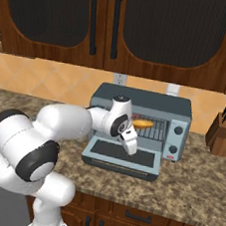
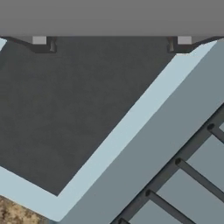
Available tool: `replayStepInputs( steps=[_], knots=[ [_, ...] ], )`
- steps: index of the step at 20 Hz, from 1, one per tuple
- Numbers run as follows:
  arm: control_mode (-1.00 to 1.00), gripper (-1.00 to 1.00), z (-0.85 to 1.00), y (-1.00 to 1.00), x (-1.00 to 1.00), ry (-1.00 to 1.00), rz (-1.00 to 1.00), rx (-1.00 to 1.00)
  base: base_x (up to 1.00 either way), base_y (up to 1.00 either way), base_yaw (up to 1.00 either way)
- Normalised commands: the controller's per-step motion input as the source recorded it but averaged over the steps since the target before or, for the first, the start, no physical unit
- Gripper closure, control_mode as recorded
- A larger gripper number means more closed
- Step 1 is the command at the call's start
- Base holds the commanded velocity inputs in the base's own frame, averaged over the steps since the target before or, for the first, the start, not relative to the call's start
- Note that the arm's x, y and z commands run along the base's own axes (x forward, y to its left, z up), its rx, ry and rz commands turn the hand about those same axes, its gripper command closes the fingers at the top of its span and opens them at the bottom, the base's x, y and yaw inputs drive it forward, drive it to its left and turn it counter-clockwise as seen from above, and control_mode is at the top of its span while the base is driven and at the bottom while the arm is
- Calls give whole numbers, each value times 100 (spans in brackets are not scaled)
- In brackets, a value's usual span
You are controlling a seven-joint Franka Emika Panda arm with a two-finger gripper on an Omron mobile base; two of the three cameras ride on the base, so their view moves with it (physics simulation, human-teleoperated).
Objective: Pick up the kebab skewer and baguette bread, and place them inside the toaster oven. Close the toaster oven door and start by setting the timer.
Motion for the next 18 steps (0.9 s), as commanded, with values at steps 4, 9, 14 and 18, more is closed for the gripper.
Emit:
replayStepInputs(
  steps=[4, 9, 14, 18],
  knots=[
    [-100, -100, -32, 16, 9, -2, -1, 0, 0, 0, 0],
    [-100, -100, -22, 9, -22, -3, 0, 0, 0, 0, 0],
    [-100, -100, 1, 0, -93, -1, 0, 0, 0, 0, 0],
    [-100, -100, 43, 0, -91, 0, 6, 0, 0, 0, 0]
  ],
)
